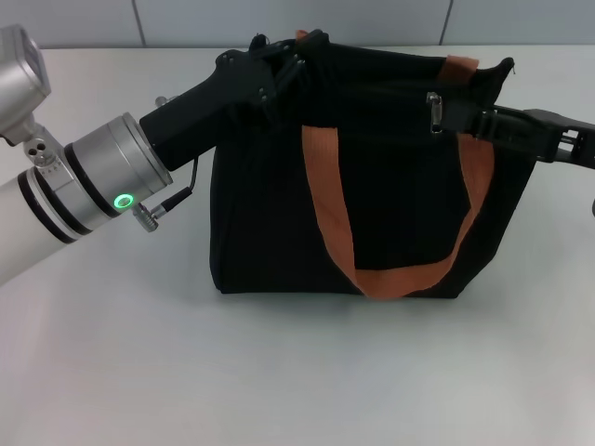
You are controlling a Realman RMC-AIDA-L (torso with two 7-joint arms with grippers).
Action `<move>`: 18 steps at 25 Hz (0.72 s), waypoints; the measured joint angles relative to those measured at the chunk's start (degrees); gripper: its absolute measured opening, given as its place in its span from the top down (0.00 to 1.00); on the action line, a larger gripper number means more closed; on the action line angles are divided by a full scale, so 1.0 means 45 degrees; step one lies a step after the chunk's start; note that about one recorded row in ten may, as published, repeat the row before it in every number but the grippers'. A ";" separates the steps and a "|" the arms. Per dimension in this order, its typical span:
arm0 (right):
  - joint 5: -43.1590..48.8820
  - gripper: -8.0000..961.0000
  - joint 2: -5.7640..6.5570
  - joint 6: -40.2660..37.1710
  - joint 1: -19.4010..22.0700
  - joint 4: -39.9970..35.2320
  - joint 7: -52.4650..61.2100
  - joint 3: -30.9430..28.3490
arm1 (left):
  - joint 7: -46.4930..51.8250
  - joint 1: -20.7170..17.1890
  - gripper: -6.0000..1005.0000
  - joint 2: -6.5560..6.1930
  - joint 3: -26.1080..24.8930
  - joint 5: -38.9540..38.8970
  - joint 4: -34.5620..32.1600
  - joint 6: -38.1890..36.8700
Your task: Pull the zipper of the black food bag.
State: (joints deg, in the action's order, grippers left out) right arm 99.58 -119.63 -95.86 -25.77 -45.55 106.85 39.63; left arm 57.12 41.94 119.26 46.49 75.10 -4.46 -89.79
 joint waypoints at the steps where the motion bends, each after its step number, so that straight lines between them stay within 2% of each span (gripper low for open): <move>1: 0.0000 0.63 0.0001 0.0017 0.0001 -0.0002 0.0028 0.0002 | 0.0000 0.0000 0.85 0.0000 0.0000 0.0000 0.0000 0.0000; 18: 0.0352 0.63 0.0039 0.0741 0.0175 -0.0032 0.0395 0.0082 | -0.0135 0.0239 0.84 0.0000 0.0000 -0.0022 0.0003 -0.0026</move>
State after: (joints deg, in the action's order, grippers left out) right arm 101.16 -119.45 -92.53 -24.98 -45.70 108.63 40.00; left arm 56.52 43.02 119.27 46.49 75.00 -4.45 -89.91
